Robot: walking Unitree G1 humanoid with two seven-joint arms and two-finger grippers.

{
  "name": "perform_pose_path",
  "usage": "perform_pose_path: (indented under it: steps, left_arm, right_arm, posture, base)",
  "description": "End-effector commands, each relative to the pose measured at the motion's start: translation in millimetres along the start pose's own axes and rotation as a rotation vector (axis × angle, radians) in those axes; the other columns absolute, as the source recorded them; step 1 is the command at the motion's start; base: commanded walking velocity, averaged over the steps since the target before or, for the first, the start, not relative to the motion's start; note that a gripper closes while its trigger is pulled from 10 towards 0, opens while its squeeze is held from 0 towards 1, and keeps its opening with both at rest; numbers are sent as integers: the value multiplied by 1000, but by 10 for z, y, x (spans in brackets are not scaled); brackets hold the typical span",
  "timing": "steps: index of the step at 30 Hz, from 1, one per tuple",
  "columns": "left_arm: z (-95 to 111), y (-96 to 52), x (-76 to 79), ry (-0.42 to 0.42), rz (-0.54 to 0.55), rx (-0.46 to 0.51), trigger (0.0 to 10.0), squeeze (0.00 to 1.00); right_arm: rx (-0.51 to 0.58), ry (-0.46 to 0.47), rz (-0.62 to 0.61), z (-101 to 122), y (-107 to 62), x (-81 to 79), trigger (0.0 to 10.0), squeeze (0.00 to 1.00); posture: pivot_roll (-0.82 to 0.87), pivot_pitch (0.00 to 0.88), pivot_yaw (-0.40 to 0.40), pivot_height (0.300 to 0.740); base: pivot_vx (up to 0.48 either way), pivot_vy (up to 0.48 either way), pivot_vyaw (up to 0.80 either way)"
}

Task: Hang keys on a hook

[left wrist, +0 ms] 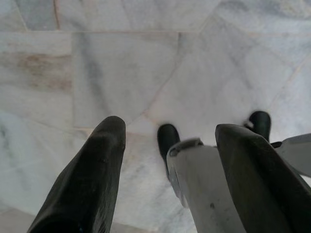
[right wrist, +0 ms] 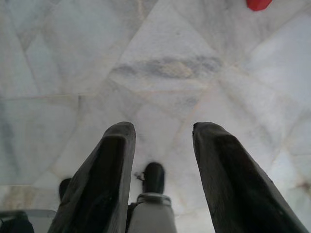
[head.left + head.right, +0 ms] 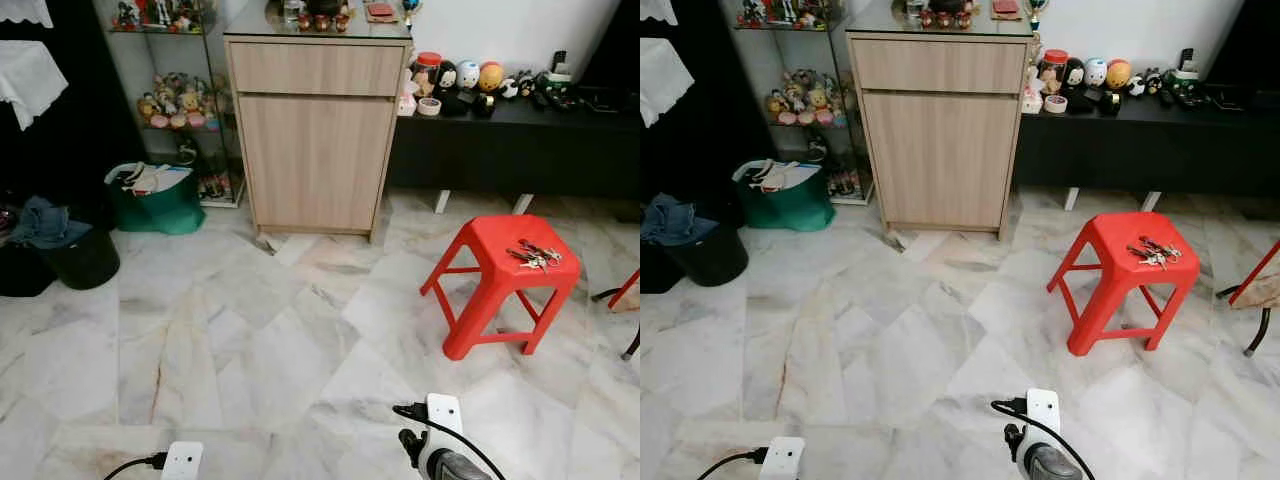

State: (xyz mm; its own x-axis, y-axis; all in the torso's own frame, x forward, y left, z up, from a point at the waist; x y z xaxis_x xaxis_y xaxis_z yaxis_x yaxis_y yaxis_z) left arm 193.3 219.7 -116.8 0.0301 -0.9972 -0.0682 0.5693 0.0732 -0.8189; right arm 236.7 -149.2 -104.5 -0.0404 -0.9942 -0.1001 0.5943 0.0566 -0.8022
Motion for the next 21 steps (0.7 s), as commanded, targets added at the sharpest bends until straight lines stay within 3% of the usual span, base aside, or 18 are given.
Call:
perform_pose_path:
  steps: [1,21]
  left_arm:
    - [-39,-8,-18,27,1,-12,10000,0]
    - [-36,-7,-20,27,3,-11,10000,0]
  right_arm:
    - [4,-6,-1,13,2,-9,10000,0]
    - [3,-10,-2,29,4,-7,10000,0]
  posture:
    - [66,0,-40,740]
    - [69,0,-44,740]
  base:
    - [0,-345,0]
    - [0,-346,0]
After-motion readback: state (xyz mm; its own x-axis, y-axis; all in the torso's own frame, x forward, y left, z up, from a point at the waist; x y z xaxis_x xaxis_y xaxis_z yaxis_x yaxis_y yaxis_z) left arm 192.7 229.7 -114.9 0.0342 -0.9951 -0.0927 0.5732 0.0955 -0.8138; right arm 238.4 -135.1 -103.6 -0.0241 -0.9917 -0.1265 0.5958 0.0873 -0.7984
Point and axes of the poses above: a point about 5 cm out from each wrist's last joint towards the gripper, its own y axis pointing out of the wrist towards the gripper, its own z axis along the axis of the wrist's last joint, x = y × z, the point moved 4 cm from there along y, pointing out of the wrist towards the gripper, and after that the axes turned 2 degrees about -y, right-handed, at the moved point
